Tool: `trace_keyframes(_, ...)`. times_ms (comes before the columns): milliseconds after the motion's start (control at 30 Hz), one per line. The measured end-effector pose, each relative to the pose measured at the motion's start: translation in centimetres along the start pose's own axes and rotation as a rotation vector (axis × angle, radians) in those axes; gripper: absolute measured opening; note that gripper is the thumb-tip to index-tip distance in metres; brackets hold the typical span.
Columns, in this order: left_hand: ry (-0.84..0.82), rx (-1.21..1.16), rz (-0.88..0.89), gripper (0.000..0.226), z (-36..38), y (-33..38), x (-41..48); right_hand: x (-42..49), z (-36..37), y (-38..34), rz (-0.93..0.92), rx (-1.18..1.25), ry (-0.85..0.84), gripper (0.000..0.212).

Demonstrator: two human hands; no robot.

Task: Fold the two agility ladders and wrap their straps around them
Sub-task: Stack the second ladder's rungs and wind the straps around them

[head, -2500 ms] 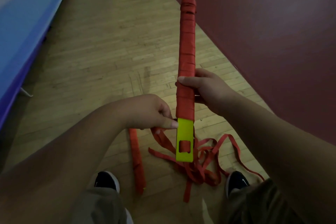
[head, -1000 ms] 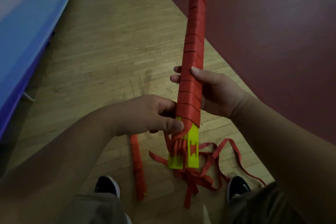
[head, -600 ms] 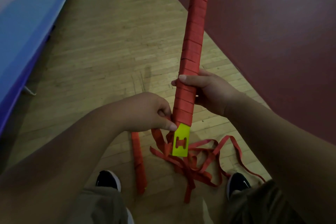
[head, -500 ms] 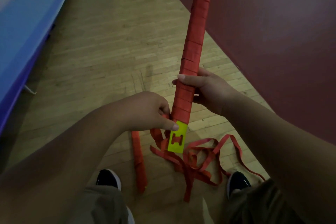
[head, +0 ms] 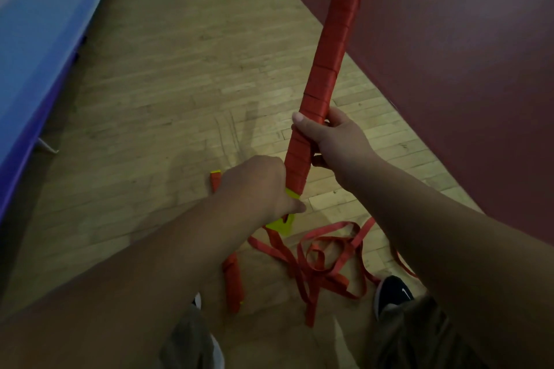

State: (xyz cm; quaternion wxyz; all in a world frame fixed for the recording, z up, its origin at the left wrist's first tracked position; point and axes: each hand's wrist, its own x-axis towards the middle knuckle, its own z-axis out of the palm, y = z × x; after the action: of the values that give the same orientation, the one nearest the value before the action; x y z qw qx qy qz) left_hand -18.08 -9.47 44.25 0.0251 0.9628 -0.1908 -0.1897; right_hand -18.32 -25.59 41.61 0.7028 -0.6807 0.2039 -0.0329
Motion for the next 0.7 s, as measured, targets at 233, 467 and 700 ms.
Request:
trace_keyframes(233, -0.161, -0.377, 0.118, 0.036, -0.5, -1.3, 0.5, 0.4, -1.3, -0.5, -0.015, 0.038, -0.029, 0.050)
trace_keyframes(467, -0.444, -0.674, 0.306, 0.018, -2.2, -3.9, 0.2, -0.2, -1.6, -1.9, 0.157, 0.302, -0.224, 0.053)
trace_keyframes(700, -0.552, -0.716, 0.410, 0.032, -2.7, -4.1, -0.1, -0.5, -2.4, -3.3, 0.169, 0.282, -0.466, 0.052)
